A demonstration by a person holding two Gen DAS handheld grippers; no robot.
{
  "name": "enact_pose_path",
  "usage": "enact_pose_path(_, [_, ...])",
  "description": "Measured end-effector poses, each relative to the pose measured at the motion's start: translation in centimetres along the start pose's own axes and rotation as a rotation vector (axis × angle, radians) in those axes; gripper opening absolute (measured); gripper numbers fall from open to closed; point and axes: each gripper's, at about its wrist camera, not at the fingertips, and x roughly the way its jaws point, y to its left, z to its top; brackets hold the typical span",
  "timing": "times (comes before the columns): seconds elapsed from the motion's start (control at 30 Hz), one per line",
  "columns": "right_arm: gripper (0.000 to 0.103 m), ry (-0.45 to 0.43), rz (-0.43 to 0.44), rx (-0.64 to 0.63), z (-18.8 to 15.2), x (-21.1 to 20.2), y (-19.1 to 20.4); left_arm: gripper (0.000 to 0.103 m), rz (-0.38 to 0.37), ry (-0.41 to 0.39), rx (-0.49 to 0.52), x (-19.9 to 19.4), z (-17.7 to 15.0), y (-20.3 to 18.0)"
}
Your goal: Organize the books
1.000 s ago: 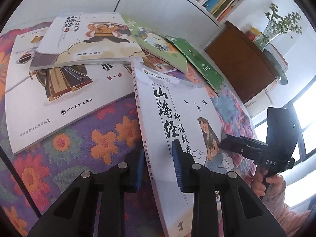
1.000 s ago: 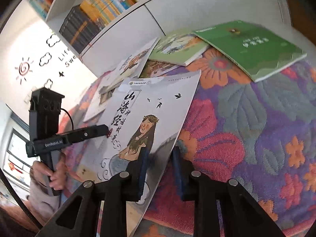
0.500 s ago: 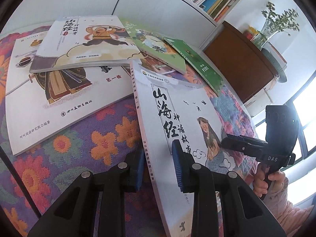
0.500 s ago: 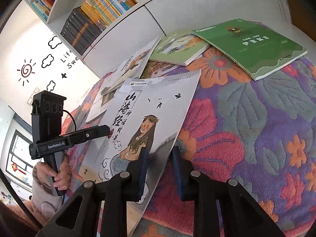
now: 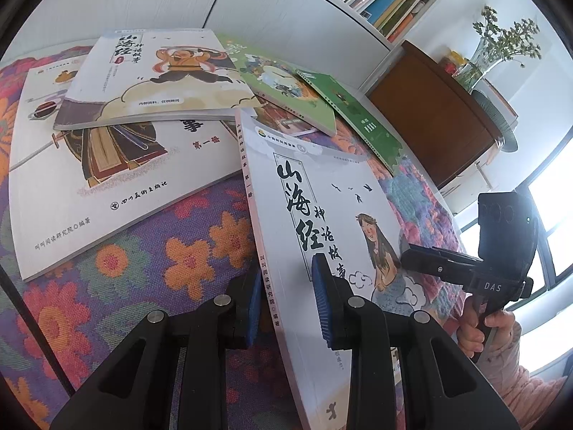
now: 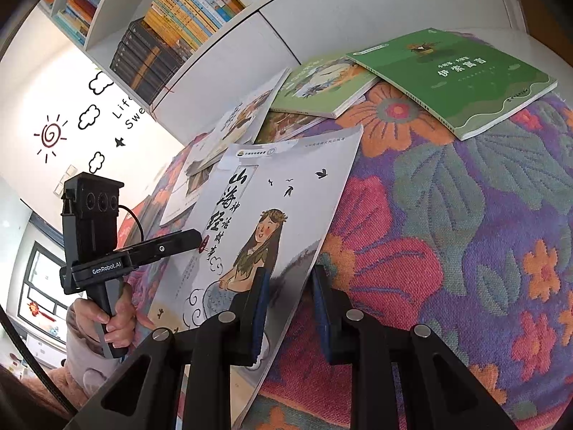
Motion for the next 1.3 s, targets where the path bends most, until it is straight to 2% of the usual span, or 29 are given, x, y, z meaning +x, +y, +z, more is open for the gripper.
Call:
enact_pose_path(0.7, [0.022, -0.014, 0.031, 0.031, -0.1, -0.1, -0.4, 0.027, -0.012, -0.001, -0.009, 0.1, 0.0, 0.3])
enact_pose_path(0.8, [0.022, -0.028, 0.017, 0.022, -0.3, -0.1, -0.1, 0.027, 0.010, -0.002, 0.002, 0.0, 0.0, 0.0])
enact_pose_path(0.9, [0.022, -0.042, 0.002, 0.003, -0.4, -0.4, 0.3, 0.026, 0.052, 0.029, 0.040, 0.0, 0.1, -0.9])
enact_pose_path(1.03, [0.016, -0.073, 0.052, -0.006, -0.4, -1.3, 1.1, 0.026, 0.131, 0.074, 0.122, -0.3, 0.1, -2.6])
enact_pose_path(1.13, [0.016, -0.097, 0.067, -0.051, -0.2, -2.2, 2.6, 0.026, 0.173, 0.078, 0.170, -0.4, -0.1, -3.9])
enact_pose_path(1.3, [0.016, -0.111, 0.051, -0.098, -0.6, -2.8, 4.5, 0.026, 0.166, 0.075, 0.181, -1.2, -0.1, -4.9])
